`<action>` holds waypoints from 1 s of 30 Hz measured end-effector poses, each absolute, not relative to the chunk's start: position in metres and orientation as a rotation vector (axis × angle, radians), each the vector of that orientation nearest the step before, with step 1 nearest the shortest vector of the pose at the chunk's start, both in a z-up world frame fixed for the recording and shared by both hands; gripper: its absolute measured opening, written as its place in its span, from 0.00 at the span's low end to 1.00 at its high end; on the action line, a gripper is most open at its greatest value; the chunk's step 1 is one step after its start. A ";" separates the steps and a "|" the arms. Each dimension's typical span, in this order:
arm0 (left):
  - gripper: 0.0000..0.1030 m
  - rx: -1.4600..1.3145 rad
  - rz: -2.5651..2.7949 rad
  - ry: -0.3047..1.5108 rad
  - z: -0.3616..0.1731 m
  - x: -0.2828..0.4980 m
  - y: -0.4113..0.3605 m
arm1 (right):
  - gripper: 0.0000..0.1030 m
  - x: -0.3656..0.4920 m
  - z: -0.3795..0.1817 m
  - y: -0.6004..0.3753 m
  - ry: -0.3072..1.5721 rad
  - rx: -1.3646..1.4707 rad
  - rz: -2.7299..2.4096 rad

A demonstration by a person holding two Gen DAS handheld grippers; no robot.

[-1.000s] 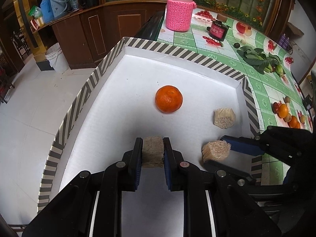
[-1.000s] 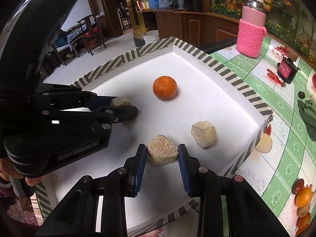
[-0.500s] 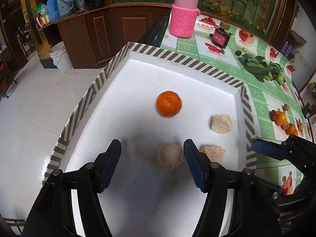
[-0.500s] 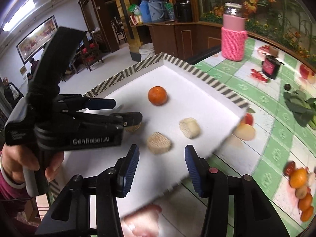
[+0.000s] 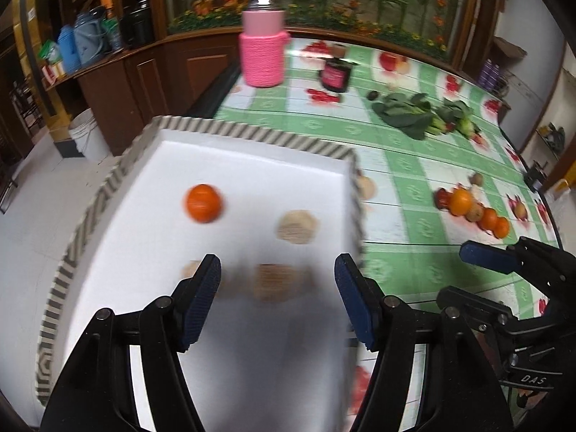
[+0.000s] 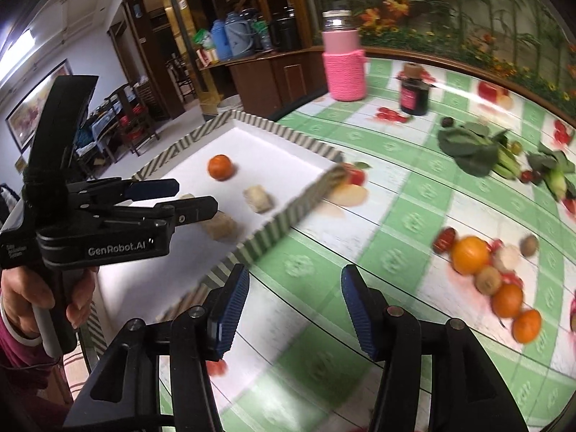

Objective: Organize fruits
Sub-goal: 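Open the left tool to place its cube while the right tool releases its cube, then grasp an orange on the table with the right tool while the left tool approaches a red date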

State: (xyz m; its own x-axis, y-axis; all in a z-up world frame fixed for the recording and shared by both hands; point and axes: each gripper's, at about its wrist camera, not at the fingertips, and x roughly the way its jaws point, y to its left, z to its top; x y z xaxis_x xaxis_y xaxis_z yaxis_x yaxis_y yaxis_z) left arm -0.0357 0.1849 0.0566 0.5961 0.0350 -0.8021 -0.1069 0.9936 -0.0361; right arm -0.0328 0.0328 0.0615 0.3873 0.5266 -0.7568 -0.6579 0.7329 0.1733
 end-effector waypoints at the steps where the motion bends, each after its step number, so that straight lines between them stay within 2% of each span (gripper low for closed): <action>1: 0.63 -0.074 0.071 0.930 0.056 -0.034 0.177 | 0.53 -0.033 0.061 0.027 0.897 -0.159 0.747; 16: 0.63 -0.019 -0.056 0.951 0.053 -0.018 0.093 | 0.56 -0.024 0.056 -0.072 0.913 -0.078 0.576; 30: 0.63 0.006 -0.120 1.006 0.037 0.004 0.057 | 0.57 -0.008 0.044 -0.131 0.940 -0.057 0.452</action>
